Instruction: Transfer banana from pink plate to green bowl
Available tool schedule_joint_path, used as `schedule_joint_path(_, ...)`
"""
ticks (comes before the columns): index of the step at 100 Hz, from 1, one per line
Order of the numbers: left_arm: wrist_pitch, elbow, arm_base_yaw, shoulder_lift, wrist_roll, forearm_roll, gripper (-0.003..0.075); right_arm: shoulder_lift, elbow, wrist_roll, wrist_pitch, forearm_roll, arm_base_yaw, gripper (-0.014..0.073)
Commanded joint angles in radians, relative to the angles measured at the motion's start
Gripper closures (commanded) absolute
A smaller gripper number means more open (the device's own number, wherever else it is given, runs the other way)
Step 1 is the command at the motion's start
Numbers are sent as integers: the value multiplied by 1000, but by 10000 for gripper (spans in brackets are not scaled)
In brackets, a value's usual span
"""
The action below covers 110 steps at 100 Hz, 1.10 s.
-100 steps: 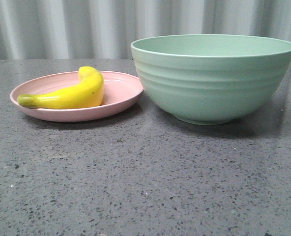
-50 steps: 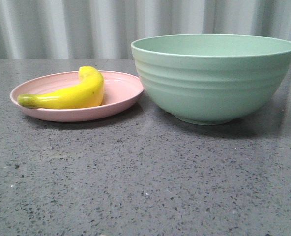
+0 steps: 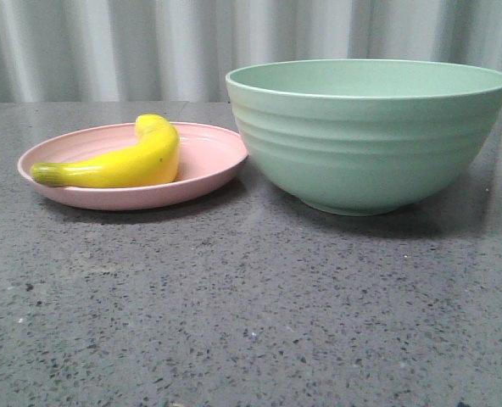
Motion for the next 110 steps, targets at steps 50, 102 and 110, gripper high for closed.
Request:
schedule_joint_path(50, -12, -112, -11, 93, 1, -21, 303, 18, -33, -5, -94, 15, 4, 656)
schedule_joint_path(102, 272, -462, -413, 505, 5, -7, 303, 18, -30, -5, -94, 15, 4, 656)
schedule_joint_path(110, 281, -504, -468, 594, 5, -7, 302, 18, -14, -5, -112, 15, 4, 656)
